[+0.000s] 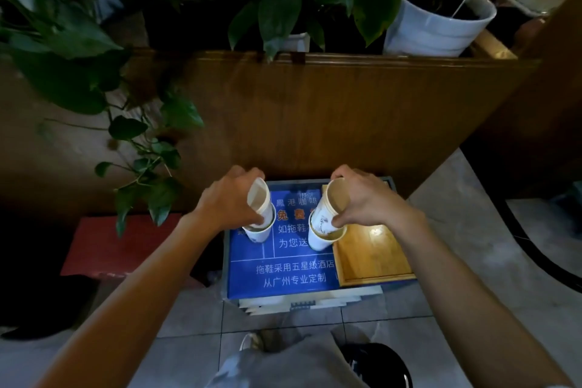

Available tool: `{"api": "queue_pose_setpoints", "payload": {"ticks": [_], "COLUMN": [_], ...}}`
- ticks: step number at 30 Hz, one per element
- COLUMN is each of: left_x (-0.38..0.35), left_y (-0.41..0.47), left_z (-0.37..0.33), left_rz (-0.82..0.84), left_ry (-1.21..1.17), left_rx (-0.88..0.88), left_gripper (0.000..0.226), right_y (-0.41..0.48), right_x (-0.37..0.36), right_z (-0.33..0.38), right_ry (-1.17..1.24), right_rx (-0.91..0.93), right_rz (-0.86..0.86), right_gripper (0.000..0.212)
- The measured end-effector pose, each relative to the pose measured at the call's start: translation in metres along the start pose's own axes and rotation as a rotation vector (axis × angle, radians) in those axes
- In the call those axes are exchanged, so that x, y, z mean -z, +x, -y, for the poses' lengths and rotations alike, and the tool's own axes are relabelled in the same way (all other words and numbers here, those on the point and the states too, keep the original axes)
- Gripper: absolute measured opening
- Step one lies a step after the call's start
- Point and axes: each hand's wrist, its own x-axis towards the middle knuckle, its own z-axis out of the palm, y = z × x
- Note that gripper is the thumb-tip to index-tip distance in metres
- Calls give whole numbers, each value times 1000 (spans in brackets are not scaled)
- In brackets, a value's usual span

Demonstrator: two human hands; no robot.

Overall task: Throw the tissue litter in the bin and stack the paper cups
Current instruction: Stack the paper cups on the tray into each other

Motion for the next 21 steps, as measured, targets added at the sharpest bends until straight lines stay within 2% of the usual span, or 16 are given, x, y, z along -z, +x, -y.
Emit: {"api": "queue_pose_setpoints", "payload": {"ticks": [12,21], "left_x": [-30,-51], "left_y": [2,7], "left_z": [3,-2], "left_rz": [65,175], "left_ry": [8,36], "left_rx": [20,108], "left_gripper": [81,95], "right_y": [10,16], "right_x": [-38,-60], "right_z": [-7,-11], "right_ry": [-21,-29], "right_rx": [-29,-49], "right_rz": [18,94], "right_gripper": [93,91]}}
